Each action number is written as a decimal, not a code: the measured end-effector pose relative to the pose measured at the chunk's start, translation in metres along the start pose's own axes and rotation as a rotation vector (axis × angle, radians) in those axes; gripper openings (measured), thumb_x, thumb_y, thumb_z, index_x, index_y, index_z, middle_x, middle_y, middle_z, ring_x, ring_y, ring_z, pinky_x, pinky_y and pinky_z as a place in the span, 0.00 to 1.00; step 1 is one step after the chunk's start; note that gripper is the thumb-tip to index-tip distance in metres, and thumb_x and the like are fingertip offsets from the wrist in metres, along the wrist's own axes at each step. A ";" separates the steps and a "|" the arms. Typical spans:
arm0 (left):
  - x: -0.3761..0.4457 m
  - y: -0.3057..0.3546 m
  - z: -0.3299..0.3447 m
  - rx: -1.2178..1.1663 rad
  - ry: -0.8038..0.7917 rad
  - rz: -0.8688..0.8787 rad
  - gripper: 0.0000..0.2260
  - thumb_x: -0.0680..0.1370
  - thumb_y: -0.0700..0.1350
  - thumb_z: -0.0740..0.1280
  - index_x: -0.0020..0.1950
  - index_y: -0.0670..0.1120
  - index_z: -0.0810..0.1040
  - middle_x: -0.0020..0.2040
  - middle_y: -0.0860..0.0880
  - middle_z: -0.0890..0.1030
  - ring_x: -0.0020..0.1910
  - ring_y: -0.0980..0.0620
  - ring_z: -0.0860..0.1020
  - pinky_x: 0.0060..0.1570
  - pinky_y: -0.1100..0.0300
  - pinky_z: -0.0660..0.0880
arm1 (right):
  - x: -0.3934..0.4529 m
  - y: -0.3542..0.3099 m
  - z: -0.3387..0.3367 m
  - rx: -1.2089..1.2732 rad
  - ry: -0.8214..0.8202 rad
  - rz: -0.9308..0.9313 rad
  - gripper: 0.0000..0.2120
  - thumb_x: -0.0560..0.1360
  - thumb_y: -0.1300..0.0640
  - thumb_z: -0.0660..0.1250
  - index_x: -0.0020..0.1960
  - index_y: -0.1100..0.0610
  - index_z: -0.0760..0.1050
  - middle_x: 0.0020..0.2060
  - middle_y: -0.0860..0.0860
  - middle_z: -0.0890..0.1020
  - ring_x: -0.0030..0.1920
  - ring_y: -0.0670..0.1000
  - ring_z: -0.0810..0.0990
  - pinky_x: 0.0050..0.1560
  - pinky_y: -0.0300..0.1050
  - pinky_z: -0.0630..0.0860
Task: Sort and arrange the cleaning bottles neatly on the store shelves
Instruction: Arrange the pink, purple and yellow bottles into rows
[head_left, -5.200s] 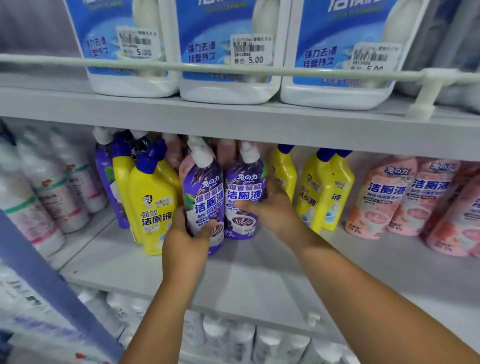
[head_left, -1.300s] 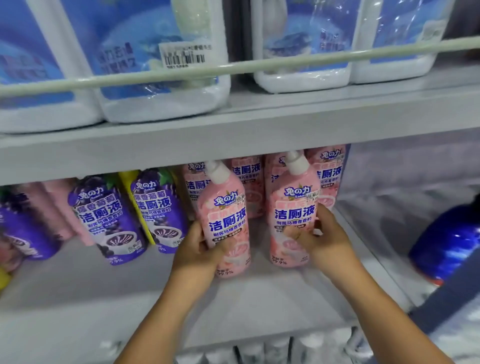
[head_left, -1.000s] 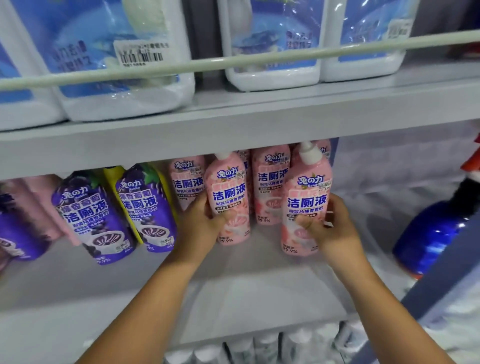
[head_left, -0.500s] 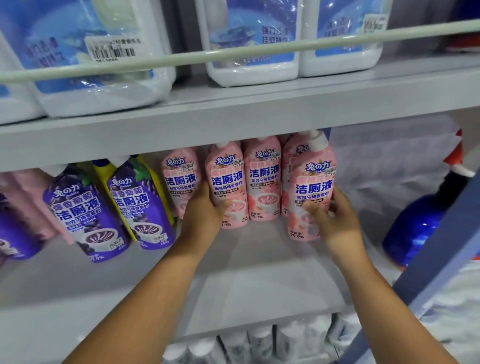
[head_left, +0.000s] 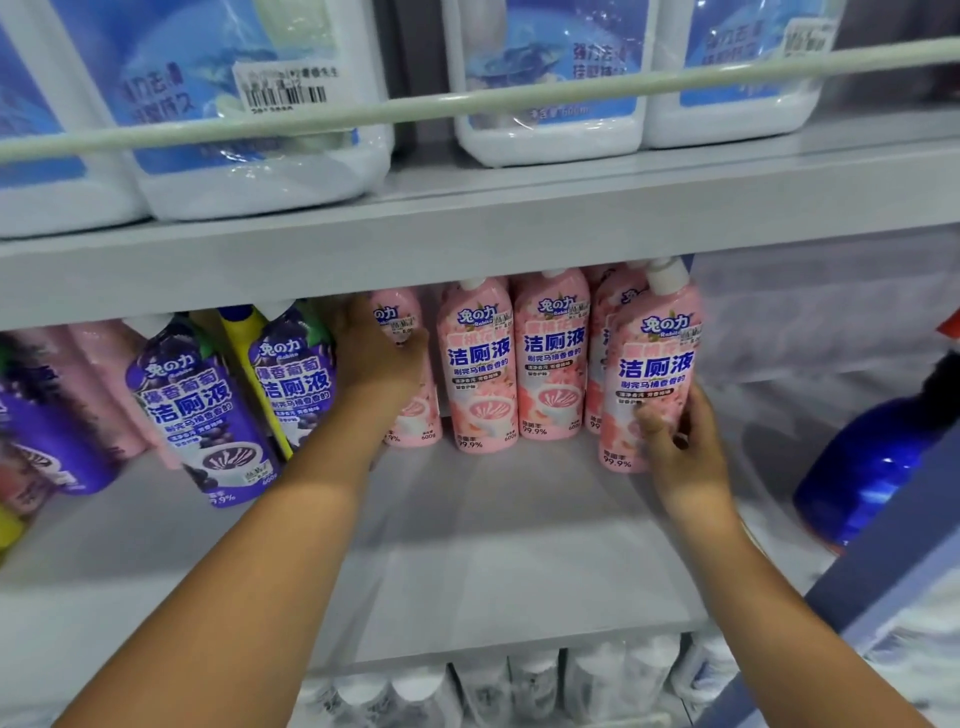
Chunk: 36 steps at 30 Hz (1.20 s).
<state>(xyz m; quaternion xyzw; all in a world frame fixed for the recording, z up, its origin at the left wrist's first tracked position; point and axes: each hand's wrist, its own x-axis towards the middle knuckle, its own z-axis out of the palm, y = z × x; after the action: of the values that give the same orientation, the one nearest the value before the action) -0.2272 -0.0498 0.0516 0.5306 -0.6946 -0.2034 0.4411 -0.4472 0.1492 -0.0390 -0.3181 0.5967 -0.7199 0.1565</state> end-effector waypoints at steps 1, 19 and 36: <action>0.002 -0.002 0.000 0.032 -0.010 -0.001 0.34 0.76 0.47 0.74 0.77 0.42 0.63 0.76 0.39 0.62 0.73 0.37 0.68 0.69 0.43 0.71 | 0.000 0.000 0.000 0.000 -0.002 0.002 0.20 0.80 0.64 0.67 0.70 0.56 0.71 0.52 0.44 0.82 0.42 0.33 0.83 0.38 0.27 0.76; -0.076 -0.005 -0.044 -0.229 -0.091 0.129 0.28 0.71 0.48 0.79 0.66 0.58 0.71 0.65 0.52 0.77 0.62 0.51 0.78 0.61 0.52 0.76 | 0.004 0.007 0.001 -0.094 -0.040 0.006 0.21 0.81 0.63 0.66 0.71 0.51 0.70 0.55 0.44 0.82 0.45 0.29 0.81 0.42 0.24 0.75; -0.094 0.017 0.015 -0.182 -0.102 0.227 0.41 0.71 0.40 0.80 0.79 0.51 0.64 0.69 0.47 0.67 0.57 0.63 0.69 0.54 0.85 0.62 | 0.004 0.009 0.008 -0.370 0.070 -0.007 0.41 0.55 0.40 0.79 0.66 0.40 0.68 0.60 0.46 0.75 0.56 0.51 0.81 0.55 0.58 0.82</action>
<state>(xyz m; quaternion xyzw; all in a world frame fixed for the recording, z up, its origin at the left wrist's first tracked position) -0.2443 0.0395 0.0191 0.3954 -0.7504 -0.2409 0.4716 -0.4471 0.1385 -0.0463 -0.3182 0.7230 -0.6090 0.0719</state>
